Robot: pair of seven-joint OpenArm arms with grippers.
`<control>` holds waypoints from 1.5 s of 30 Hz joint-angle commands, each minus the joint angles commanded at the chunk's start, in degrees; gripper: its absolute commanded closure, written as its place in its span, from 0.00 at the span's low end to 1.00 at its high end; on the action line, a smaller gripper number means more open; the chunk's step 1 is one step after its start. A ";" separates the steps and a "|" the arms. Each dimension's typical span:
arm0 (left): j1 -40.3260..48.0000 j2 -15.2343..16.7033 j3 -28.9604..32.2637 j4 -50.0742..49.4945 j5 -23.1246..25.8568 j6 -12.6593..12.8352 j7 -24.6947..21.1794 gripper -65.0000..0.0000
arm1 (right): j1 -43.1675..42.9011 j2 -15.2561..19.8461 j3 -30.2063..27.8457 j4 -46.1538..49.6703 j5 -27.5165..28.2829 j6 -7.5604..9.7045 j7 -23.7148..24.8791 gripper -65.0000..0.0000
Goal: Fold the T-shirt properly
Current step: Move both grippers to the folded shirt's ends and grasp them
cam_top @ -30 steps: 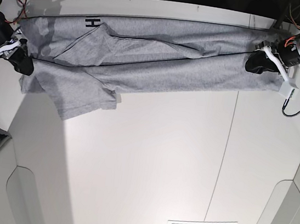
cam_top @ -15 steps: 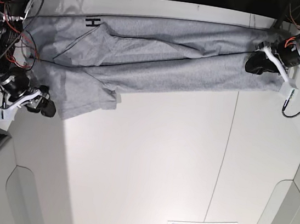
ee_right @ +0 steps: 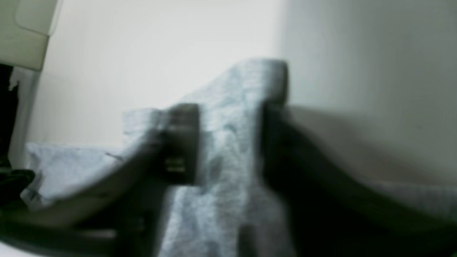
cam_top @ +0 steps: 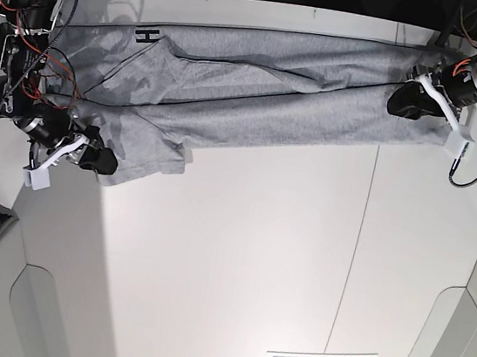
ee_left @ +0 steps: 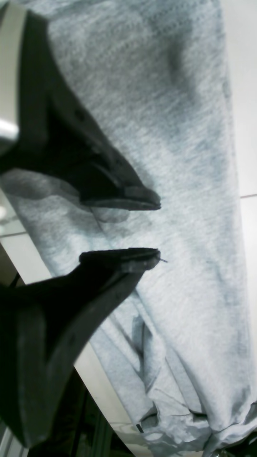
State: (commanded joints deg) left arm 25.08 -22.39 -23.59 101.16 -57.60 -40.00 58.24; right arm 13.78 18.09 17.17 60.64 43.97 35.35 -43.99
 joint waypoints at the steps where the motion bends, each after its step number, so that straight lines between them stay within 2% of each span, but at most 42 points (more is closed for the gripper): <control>1: 0.00 0.00 0.00 0.00 0.00 0.00 0.00 0.67 | 0.00 0.00 0.00 0.00 -0.02 -0.02 0.00 0.91; 2: 0.00 0.00 0.00 0.00 0.00 0.00 0.02 0.67 | 0.00 0.00 0.00 0.00 -0.02 -0.04 0.00 1.00; 6: 0.00 0.00 0.00 0.00 0.00 0.00 0.00 0.67 | 0.00 0.00 0.00 0.02 0.87 -0.20 -0.24 1.00; 10: 0.00 0.00 0.00 0.00 0.04 0.00 0.00 0.67 | -0.22 0.00 0.15 1.81 7.21 0.00 -4.76 1.00; 14: 0.02 -0.02 0.00 0.00 0.11 0.00 0.00 0.67 | -3.65 0.00 2.23 10.05 11.65 0.04 -8.22 1.00; 18: 0.00 -0.02 0.00 0.00 2.40 0.00 -0.66 0.54 | -10.23 0.02 6.51 20.72 12.61 0.04 -10.67 1.00; 22: 0.02 -0.02 0.00 0.00 3.21 0.00 -0.63 0.53 | -17.64 0.00 10.99 27.76 15.69 0.50 -12.70 1.00; 26: 0.02 -0.02 -0.20 0.02 2.10 0.00 -0.61 0.53 | -22.88 -0.02 12.87 28.59 16.26 0.48 -12.66 1.00; 31: 0.00 0.00 -2.45 0.31 -1.86 0.00 -0.59 0.53 | -26.10 -0.48 12.87 28.17 12.39 -0.22 -12.66 1.00; 33: 0.04 -0.02 -4.00 1.05 -1.86 0.00 -0.59 0.53 | -26.03 -0.46 12.90 28.17 11.54 -0.46 -12.57 0.74; 34: 0.07 -0.02 -5.09 1.36 -1.86 0.00 -0.57 0.53 | -26.01 -0.48 13.20 28.20 11.82 -0.46 -12.39 0.68; 39: 2.47 0.00 -12.24 1.62 -4.07 0.00 -0.59 0.53 | -25.66 -0.61 18.51 28.72 17.05 -0.42 -12.39 0.67; 41: 3.89 -0.02 -14.19 1.62 -4.57 0.00 -0.59 0.53 | -24.52 -1.40 21.40 28.96 17.09 -0.37 -12.39 0.67; 42: 4.52 -0.02 -14.93 1.62 -4.31 0.00 -0.59 0.53 | -23.82 -1.90 22.43 28.96 17.00 -0.20 -12.35 0.68; 43: 4.81 -0.02 -15.65 1.62 -4.33 0.00 -0.59 0.53 | -23.43 -2.25 22.99 28.96 16.90 -0.20 -12.31 0.75; 45: 4.94 -0.02 -16.94 1.62 -4.31 0.00 -0.63 0.53 | -22.75 -2.93 22.93 28.96 16.65 -0.20 -12.35 1.00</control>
State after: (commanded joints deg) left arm 30.02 -22.41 -40.53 102.78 -61.91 -40.00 57.60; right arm -8.97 15.16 40.10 89.60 60.62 35.16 -56.34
